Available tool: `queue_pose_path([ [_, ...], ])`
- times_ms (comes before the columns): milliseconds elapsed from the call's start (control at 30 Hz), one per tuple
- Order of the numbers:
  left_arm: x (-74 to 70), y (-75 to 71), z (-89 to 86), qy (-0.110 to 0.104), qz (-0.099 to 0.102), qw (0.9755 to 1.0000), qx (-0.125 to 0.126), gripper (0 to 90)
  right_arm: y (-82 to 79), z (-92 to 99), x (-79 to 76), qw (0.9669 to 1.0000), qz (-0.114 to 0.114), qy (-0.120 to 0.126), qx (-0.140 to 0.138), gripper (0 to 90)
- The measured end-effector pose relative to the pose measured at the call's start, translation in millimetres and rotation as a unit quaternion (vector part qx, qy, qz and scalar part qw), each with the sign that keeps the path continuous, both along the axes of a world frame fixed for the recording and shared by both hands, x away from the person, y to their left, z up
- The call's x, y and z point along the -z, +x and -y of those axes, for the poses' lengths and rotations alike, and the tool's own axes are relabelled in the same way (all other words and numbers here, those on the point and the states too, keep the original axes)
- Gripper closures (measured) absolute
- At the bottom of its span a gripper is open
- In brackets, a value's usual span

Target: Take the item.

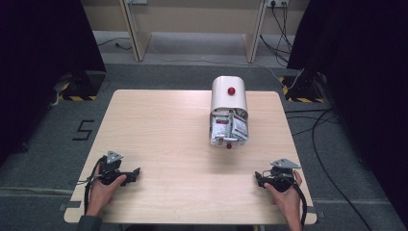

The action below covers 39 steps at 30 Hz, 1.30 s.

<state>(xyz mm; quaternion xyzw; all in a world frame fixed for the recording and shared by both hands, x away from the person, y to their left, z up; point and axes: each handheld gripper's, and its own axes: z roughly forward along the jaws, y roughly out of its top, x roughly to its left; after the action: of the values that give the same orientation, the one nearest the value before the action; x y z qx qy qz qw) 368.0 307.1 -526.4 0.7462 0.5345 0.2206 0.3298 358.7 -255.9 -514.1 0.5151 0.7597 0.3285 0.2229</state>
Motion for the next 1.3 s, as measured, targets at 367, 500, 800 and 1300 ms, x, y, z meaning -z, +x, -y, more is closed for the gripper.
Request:
queue_pose_path([
  [367, 0.0, 0.0, 0.0, 0.000, 0.000, 1.0000, 0.000, 0.0, -10.3, -1.8, -24.5, 0.9976, 0.069, 0.013, -0.004, 20.5],
  [500, 0.0, 0.0, 0.0, 0.000, 0.000, 1.0000, 0.000, 0.0, -14.2, -6.3, -37.7, 0.9954, 0.093, 0.019, -0.013, 22.8],
  [800, 0.0, 0.0, 0.0, 0.000, 0.000, 1.0000, 0.000, 0.0, -19.1, -19.0, -75.4, 0.9879, 0.144, 0.023, -0.052, 33.6],
  [1300, 0.1, 0.0, 0.1, 0.000, 0.001, 1.0000, 0.000, 0.0, -24.6, -38.0, -112.0, 0.9776, 0.188, 0.023, -0.093, 44.3],
])
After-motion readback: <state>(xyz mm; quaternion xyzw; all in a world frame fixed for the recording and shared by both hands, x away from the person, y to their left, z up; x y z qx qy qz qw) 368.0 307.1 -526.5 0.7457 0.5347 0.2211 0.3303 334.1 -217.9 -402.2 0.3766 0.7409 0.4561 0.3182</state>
